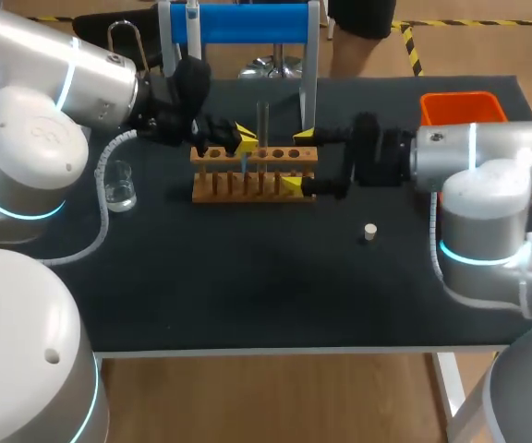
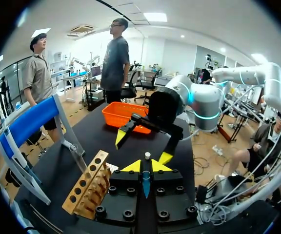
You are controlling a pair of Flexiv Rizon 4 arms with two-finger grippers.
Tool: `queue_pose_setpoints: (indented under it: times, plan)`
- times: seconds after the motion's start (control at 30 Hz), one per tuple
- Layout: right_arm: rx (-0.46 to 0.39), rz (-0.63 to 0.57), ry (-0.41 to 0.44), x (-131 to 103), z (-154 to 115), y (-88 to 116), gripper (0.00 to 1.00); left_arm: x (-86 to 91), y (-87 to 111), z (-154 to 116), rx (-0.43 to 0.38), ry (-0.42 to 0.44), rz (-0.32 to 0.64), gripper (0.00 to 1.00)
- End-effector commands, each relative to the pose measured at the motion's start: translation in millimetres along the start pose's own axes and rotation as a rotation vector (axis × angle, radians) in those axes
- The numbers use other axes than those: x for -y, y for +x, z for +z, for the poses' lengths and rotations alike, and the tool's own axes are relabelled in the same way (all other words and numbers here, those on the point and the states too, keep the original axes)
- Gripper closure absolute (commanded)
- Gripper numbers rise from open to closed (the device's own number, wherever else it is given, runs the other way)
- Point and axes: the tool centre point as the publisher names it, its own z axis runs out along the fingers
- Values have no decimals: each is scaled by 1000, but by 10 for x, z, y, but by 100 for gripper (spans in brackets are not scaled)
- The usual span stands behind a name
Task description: Invert the test tube, pick up the pipette, mount the tip to pipette, aspirate from beaker and dispense into the tube, eject the tip, return the pipette, and cap with the stopper.
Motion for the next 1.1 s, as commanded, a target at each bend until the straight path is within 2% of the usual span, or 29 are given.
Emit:
queue_pose_setpoints:
  times: [0.03, 0.2, 0.37, 0.9, 1.1]
  plan:
    - [-135, 11, -134, -44, -279, 75, 0, 9, -2, -10, -2, -5, -1, 100]
    - [-200, -12, -171, -153, -193, 215, 0, 9, -2, -10, -2, -5, -1, 100]
    - [-249, 20, -199, -218, -117, 294, 0, 9, -2, -10, -2, -5, -1, 100]
    - [-289, 50, -202, -359, 179, 449, 0, 9, -2, -10, -2, -5, -1, 100]
    - [-300, 53, -210, -407, 261, 507, 0, 36, 39, -33, 14, 5, 47, 100]
